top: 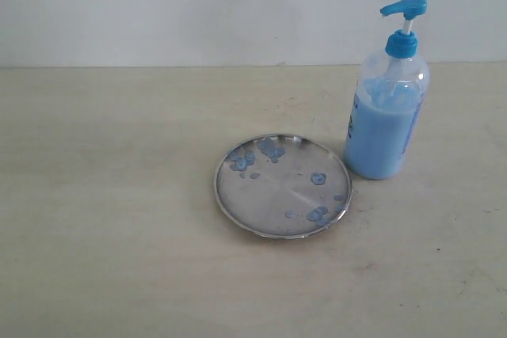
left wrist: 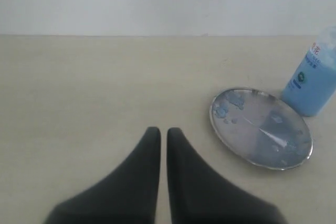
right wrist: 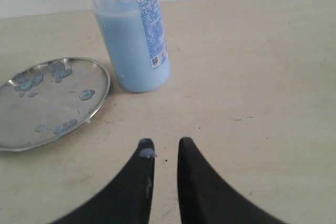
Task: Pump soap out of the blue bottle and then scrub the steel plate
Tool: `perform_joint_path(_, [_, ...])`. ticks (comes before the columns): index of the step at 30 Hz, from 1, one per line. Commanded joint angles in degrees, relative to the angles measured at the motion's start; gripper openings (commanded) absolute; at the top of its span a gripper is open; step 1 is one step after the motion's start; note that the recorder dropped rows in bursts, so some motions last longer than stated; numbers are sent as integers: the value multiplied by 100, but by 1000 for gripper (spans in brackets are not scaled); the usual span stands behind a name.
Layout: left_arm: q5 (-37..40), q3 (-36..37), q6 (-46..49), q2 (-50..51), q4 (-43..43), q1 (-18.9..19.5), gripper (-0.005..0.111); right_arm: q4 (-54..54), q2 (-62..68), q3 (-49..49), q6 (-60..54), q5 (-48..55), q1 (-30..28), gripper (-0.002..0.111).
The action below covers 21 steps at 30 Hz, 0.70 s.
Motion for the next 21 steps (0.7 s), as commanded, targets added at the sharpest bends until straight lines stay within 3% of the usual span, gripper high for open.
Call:
perform_joint_path(1, [-737, -1089, 303, 1960, 0, -13, 4, -84, -23, -9, 30, 39, -6, 5])
perform_joint_path(4, [-844, -2061, 846, 3686, -358, -13, 4, -84, -23, -9, 30, 39, -6, 5])
perform_joint_path(6, [-844, -2713, 1774, 4854, -1183, -13, 4, -84, -23, -9, 30, 39, -6, 5])
perform_joint_path(11, [-792, -3971, 4434, 7145, -4311, -25, 4, -84, -23, -9, 30, 39, -6, 5])
perform_joint_path(14, [-380, -4649, 5538, 8059, -5998, -25, 4, -84, -23, -9, 30, 39, -6, 5])
perform_joint_path(17, [130, -5354, 5950, 8768, -6796, -61, 4, -84, -23, -9, 30, 39, -6, 5])
perform_joint_path(21, [746, -6182, 5859, 9537, -6556, -172, 4, -84, -23, -9, 30, 39, -6, 5])
